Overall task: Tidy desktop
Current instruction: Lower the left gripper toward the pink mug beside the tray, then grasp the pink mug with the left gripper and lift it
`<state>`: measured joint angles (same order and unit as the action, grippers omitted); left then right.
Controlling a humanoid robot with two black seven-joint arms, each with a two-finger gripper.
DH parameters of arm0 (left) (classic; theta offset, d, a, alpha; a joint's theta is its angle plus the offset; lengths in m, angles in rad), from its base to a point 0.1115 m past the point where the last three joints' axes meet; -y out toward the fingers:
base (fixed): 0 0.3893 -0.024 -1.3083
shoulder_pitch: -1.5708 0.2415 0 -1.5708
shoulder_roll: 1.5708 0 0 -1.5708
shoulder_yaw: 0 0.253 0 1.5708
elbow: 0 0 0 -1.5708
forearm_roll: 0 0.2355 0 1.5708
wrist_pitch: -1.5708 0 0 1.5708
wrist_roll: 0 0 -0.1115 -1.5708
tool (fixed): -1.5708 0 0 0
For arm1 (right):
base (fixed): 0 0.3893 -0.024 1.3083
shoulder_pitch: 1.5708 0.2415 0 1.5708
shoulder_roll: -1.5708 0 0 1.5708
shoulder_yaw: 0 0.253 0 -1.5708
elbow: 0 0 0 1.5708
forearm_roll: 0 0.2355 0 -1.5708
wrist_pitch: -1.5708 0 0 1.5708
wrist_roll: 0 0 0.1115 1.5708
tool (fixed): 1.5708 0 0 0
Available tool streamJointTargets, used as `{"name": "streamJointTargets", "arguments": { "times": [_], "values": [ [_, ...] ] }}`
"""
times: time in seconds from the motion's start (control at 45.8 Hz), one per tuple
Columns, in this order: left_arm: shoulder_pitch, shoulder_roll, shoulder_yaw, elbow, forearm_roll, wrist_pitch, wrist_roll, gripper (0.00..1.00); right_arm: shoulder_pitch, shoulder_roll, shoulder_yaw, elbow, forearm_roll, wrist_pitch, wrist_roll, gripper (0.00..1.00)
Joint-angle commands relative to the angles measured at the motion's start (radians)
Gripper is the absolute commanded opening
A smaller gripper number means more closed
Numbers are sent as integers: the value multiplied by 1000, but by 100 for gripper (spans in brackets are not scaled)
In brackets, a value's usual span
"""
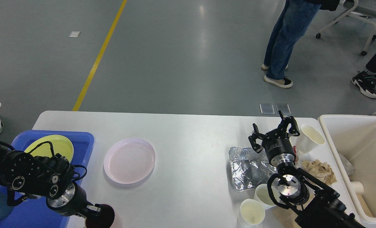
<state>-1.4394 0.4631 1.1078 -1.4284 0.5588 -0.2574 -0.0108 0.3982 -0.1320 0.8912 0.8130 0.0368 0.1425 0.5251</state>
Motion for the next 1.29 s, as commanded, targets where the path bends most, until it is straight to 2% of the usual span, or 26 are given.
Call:
{"name": "streamJointTargets", "arguments": {
  "times": [0.0,0.306,0.437,0.59,0.721,0.874,0.962,1.027,1.115,1.268],
  "values": [
    [-1,0,0,-1,0,-6,0,0,-1,0,0,0,0,0,1,100],
    [-24,14,-2,-6,-7,-11,-12,0,-1,2,0,0,0,0,0,100],
    [-136,16,50,-35,-43,-45,-20,0,-1,0,0,0,0,0,0,100],
    [-361,14,148,-105,-152,-164,-21,0,1,0,0,0,0,0,0,100],
    [-596,0,207,-162,-255,-334,-20,0,-1,0,0,0,0,0,1,100],
    [-786,-76,248,-182,-381,-520,-23,0,-1,0,-1,0,0,-1,1,100],
    [-881,-130,297,-198,-464,-588,-23,0,-1,0,0,-1,0,0,1,100],
    [-937,-161,333,-210,-505,-618,-28,0,-1,0,-1,-2,0,-1,1,100],
    [-948,-172,360,-213,-516,-623,-43,0,1,0,-1,-2,0,0,1,100],
    [-937,-114,412,-204,-504,-599,-32,0,1,0,0,0,0,0,1,100]
  ]
}}
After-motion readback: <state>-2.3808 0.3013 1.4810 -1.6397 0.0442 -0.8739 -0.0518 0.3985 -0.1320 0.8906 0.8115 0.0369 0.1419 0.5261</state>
